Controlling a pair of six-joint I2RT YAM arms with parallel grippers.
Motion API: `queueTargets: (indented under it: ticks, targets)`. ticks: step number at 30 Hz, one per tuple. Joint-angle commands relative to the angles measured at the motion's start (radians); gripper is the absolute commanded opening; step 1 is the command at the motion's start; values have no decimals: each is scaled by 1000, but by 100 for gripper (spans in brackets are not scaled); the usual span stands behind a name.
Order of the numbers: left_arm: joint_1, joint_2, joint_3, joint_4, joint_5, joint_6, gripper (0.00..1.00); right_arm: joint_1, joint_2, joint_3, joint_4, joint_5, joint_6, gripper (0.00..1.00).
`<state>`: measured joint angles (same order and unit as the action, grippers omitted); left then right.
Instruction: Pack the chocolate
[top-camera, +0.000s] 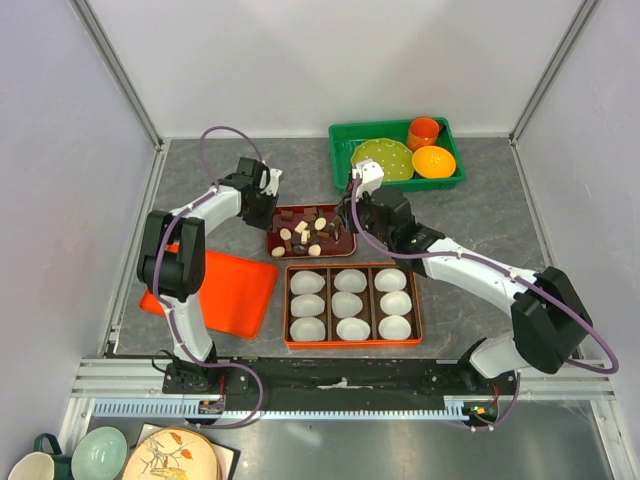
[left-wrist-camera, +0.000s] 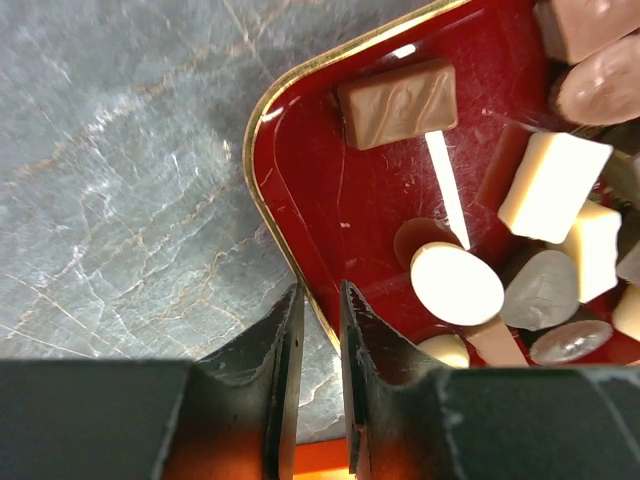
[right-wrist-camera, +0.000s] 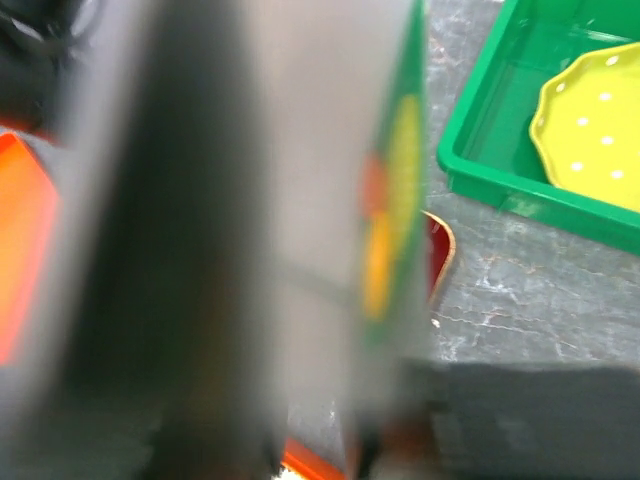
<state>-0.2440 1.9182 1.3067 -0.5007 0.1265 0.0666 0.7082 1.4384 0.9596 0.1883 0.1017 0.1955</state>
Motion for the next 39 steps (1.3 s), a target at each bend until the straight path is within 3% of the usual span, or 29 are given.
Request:
queueTargets:
  ticks: [1,5,9,11,12,14,26,39]
  targets:
    - [-14,2,83,-2,39,-48,27,0,22,25,128,-25,5,36]
    - [-14,-8,83,-12,44,-51,36,0,40,27,143,-34,-7,47]
    - [-9,-68,60,-24,45,-48,63,-1,53,33,158,-34,-13,49]
    - [-5,-100,45,-39,58,-45,69,-3,66,44,161,-31,-22,49]
    - [0,-134,36,-42,70,-44,78,-1,73,47,163,-33,-33,49]
    - [5,-177,4,-53,81,-39,86,-3,92,59,165,-36,-39,50]
    - [74,-464,-260,-30,156,70,87,-3,169,85,188,3,-84,50]
    - [190,-516,-380,-7,228,105,85,-3,198,73,169,-28,-88,48]
